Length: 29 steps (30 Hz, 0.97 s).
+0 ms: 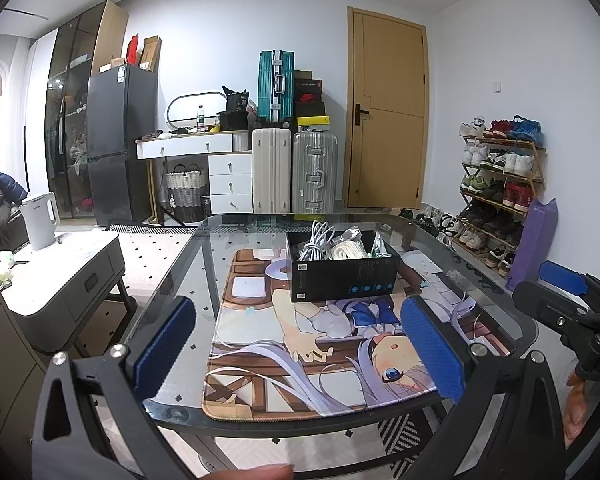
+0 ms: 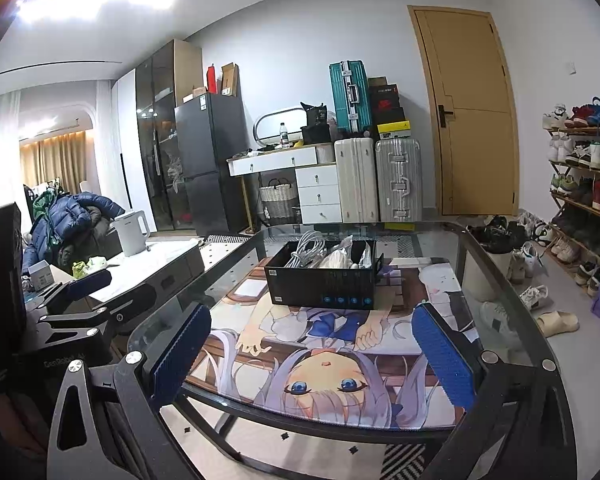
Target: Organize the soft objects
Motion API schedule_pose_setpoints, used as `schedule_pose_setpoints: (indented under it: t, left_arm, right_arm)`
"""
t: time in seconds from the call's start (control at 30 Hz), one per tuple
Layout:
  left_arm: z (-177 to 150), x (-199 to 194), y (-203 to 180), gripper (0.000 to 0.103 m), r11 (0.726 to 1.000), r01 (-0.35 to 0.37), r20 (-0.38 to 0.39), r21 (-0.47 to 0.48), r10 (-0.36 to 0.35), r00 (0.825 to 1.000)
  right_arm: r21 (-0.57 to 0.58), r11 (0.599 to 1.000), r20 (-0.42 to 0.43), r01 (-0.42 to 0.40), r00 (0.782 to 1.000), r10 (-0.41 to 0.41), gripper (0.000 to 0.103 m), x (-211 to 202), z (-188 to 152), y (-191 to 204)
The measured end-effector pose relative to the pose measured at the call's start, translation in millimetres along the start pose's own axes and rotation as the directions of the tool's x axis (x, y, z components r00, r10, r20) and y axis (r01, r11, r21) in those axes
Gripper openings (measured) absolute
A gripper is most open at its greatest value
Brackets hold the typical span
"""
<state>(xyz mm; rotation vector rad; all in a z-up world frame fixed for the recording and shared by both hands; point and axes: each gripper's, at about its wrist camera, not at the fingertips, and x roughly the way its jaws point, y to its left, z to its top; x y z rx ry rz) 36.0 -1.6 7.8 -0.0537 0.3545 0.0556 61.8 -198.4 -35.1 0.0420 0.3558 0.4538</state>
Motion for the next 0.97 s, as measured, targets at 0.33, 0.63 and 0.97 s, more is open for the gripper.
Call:
schedule_pose_setpoints:
  t: [0.33,0.63,0.97]
  left_arm:
    - [0.6,0.4,1.3,0.103,1.0,0.001,-0.001,0.0,-0.001,1.0]
    - [-0.1,3.1,4.7,0.103,1.0,0.004,-0.008,-0.013,-0.004,1.0]
    - [-1.2,3.6,3.5,0.103,1.0,0.003,-0.016,0.006,-0.003,1.0]
  right_arm:
    - [0.005,1.0,-0.008,-0.012,1.0,0.012,0.102,4.1,-2.0,-0.3]
    - [0.013,1.0,-0.014,-0.018,1.0,0.018,0.102,5.1,-3.6,-0.1]
    - [0.015,1.0,-0.014,-0.017,1.0,0.017,0.102,3.7,-4.5,1.7]
